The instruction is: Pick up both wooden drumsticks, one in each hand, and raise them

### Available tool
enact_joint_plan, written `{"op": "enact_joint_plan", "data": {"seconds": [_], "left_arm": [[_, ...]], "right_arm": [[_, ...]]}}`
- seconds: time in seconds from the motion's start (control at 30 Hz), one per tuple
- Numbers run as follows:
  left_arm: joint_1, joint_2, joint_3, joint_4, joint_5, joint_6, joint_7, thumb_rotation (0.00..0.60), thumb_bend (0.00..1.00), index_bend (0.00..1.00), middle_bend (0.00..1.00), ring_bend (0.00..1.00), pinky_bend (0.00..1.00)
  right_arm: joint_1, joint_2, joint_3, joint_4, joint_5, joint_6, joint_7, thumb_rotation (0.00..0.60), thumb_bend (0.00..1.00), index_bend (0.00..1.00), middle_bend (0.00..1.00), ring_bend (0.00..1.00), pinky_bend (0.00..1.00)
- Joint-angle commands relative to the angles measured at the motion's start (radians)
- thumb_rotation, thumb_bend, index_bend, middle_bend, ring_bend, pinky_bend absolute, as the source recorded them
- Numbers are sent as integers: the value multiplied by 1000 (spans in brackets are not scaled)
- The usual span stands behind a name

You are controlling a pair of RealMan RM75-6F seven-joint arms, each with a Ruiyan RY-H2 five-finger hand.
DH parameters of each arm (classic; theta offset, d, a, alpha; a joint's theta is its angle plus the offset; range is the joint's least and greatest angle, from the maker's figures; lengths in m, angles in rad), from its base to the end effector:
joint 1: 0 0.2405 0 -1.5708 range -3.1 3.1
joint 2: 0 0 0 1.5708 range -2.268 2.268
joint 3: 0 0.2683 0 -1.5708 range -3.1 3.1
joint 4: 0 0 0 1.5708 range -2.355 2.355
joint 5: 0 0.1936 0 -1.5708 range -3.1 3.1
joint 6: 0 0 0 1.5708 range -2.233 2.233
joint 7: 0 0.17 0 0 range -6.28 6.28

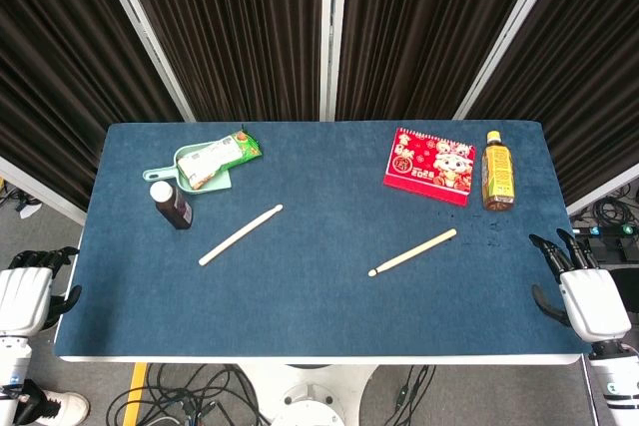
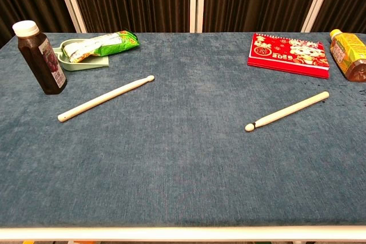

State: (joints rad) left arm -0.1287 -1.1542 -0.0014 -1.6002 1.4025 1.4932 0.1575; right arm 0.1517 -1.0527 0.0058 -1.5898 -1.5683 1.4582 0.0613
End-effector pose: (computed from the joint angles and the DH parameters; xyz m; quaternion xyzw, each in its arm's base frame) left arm -0.3253 0.2109 0.1685 -0.6073 -0.3673 -0.3304 0.6222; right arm -0.3052 -0.2188 0.1877 0.6428 -0.3648 0.3884 0.5504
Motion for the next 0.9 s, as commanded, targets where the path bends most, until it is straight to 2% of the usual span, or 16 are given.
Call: {"op": "enact_joint_plan", "data": {"seconds": [0.03, 0.23, 0.37, 0.5, 0.63, 0.9], "left_arm": [[3, -5, -9, -1, -1, 4, 7, 600, 278, 299, 378, 316, 269], [-2, -14, -20, -9, 22, 8, 15, 600, 277, 300, 378, 316, 271], [-12, -19, -27, -20, 39, 0, 24, 600, 274, 301, 378, 316, 271], [-20, -20, -30, -33, 54, -7, 33, 600, 272, 302, 378, 316, 271], [-24, -25, -34, -40, 49, -23, 37, 600, 265, 302, 378, 316, 271], [-24, -30, -41, -39, 27, -41, 37, 600, 254, 320, 374, 316, 272]], "right_arm": [[6, -3, 3, 4, -1, -10, -7, 600, 310, 118, 233, 48, 131], [68, -31, 25, 40, -8, -90, -39, 600, 306, 140, 268, 81, 154], [163, -100, 51, 118, 7, -222, -88, 600, 303, 204, 310, 110, 184], [259, -197, 70, 236, 30, -360, -147, 600, 301, 286, 349, 130, 197], [346, -308, 77, 377, 47, -481, -165, 600, 292, 327, 373, 147, 209], [434, -495, 49, 637, 18, -558, -187, 600, 276, 388, 403, 170, 212]]}}
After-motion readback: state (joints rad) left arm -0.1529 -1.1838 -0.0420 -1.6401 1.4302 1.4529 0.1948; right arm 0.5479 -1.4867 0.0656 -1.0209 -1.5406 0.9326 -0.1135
